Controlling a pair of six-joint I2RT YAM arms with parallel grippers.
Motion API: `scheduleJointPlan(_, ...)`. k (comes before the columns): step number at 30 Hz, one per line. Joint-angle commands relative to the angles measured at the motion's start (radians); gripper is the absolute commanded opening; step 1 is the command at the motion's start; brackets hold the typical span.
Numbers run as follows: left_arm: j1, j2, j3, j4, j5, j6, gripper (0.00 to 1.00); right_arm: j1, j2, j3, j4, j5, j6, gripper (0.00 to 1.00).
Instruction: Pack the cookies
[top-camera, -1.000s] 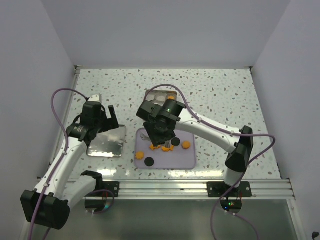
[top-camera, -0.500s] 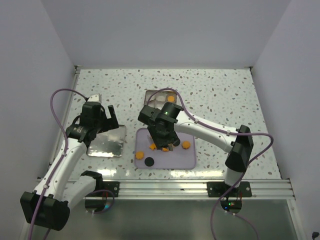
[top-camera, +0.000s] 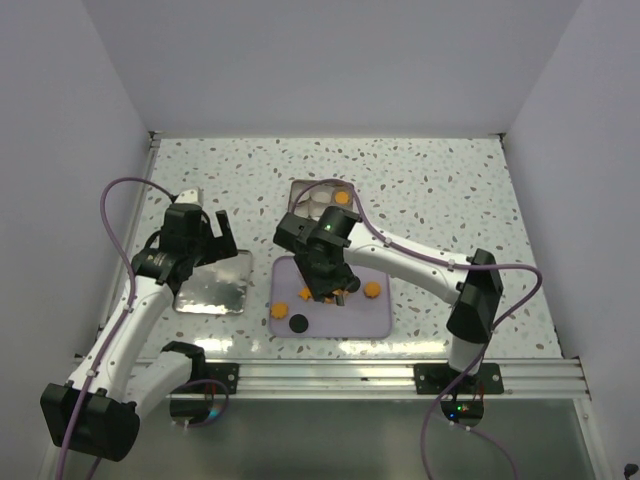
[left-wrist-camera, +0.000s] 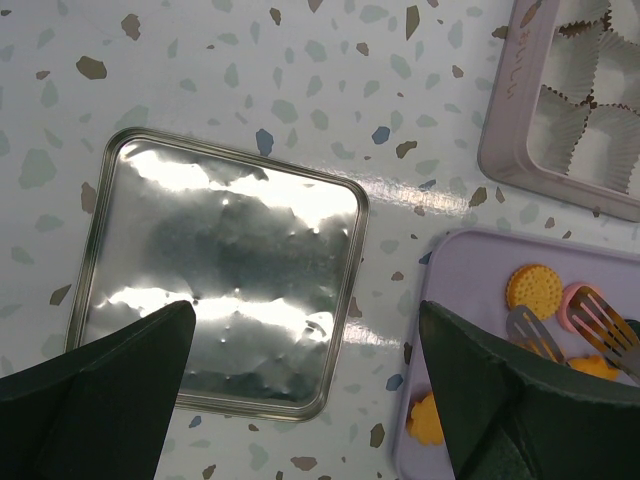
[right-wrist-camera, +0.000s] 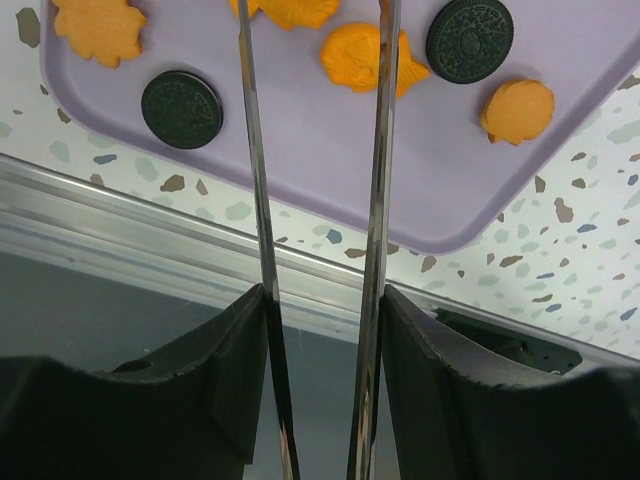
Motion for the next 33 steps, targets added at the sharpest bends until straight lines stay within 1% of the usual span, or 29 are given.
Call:
scheduleJointPlan(1, -0.007, -0.013, -0.006, 0.037, -0.005, 0.010, 1.00, -0.001, 0.031, 0.044, -0.071, 0.028, -0.010, 0.49)
scheduleJointPlan(14, -0.007, -0.013, -0.006, 0.040, -0.011, 0.009, 1.00, -0.004, 0.112, 0.171, -0.091, 0.052, -0.036, 0.49)
scheduleJointPlan(24, -0.007, -0.013, -0.006, 0.037, -0.019, 0.009, 1.00, -0.019, 0.126, 0.139, -0.073, 0.037, -0.058, 0.49)
scheduleJointPlan(25, -0.006, -0.012, -0.006, 0.037, -0.019, 0.009, 1.00, -0.019, 0.128, 0.137, -0.068, 0.026, -0.059, 0.47)
scheduleJointPlan(26, -0.006, -0.012, -0.006, 0.037, -0.019, 0.009, 1.00, -0.021, 0.129, 0.137, -0.066, 0.015, -0.061, 0.47)
scheduleJointPlan(28, -0.006, -0.010, -0.006, 0.037, -0.019, 0.009, 1.00, -0.019, 0.126, 0.128, -0.051, 0.002, -0.058, 0.42)
scheduleJointPlan(29, -0.006, -0.009, -0.006, 0.037, -0.021, 0.007, 1.00, -0.019, 0.124, 0.123, -0.045, -0.020, -0.052, 0.36)
scheduleJointPlan(33, -0.002, -0.006, -0.003, 0.037, -0.019, 0.007, 1.00, -0.010, 0.112, 0.103, -0.031, -0.044, -0.039, 0.30)
